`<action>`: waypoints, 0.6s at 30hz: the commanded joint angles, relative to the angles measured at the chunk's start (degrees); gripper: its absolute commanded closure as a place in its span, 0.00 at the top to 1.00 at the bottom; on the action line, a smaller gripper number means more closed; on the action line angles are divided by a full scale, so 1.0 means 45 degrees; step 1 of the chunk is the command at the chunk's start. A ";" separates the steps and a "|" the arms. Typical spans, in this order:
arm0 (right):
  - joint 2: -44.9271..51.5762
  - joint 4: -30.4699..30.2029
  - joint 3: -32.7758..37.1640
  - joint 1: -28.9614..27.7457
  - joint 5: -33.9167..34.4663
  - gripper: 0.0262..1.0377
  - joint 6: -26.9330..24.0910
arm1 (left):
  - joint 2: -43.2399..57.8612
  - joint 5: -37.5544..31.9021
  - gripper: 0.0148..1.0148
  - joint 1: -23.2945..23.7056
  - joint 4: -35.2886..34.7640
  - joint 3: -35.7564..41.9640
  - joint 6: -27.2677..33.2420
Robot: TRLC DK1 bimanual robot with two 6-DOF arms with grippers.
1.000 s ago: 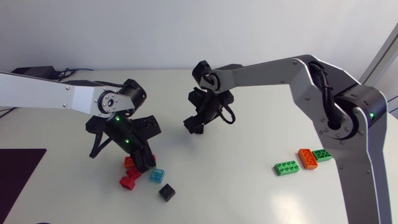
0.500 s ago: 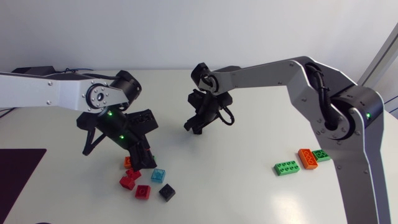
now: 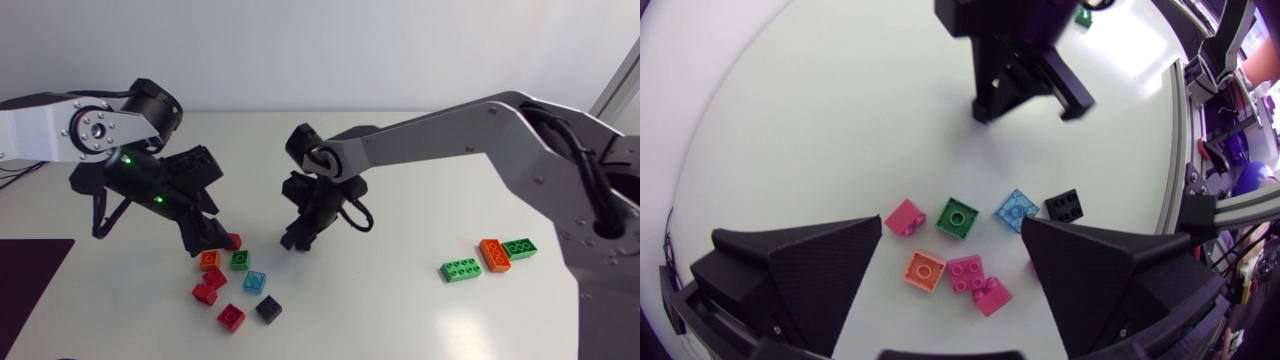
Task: Sort duplo bricks by size, large to the right and small to the left
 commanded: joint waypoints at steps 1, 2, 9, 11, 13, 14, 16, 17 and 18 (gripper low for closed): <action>-0.0577 -0.0036 -0.0685 0.0674 -0.0299 0.12 0.0146 | -0.0460 0.0299 0.96 0.0434 -0.0182 -0.0020 0.0300; -0.0597 -0.0055 -0.0724 0.0869 -0.0397 0.12 0.0224 | -0.0557 0.0357 0.96 0.0571 -0.0182 -0.0020 0.0300; -0.0265 -0.0465 -0.0372 0.1807 -0.0846 0.12 0.0341 | -0.1378 0.0982 0.96 0.1840 -0.0611 -0.0156 0.0768; 0.0048 -0.0719 -0.0021 0.1885 -0.0885 0.12 0.0302 | -0.1534 0.1139 0.96 0.2211 -0.0748 -0.0156 0.0964; 0.0341 -0.0993 0.0409 0.2041 -0.0982 0.12 0.0224 | -0.1592 0.1353 0.96 0.2582 -0.0865 -0.0156 0.1198; 0.0477 -0.1149 0.0643 0.2139 -0.1002 0.12 0.0204 | -0.1592 0.1432 0.96 0.2719 -0.0904 -0.0176 0.1296; 0.0751 -0.1540 0.1249 0.2393 -0.1119 0.12 0.0126 | -0.1592 0.1588 0.96 0.3032 -0.0924 -0.0215 0.1472; 0.0927 -0.1754 0.1620 0.2510 -0.1139 0.12 0.0087 | -0.1573 0.1588 0.96 0.3129 -0.0924 -0.0254 0.1530; 0.1141 -0.1989 0.2011 0.2627 -0.1158 0.12 0.0048 | -0.1573 0.1607 0.96 0.3227 -0.0924 -0.0273 0.1569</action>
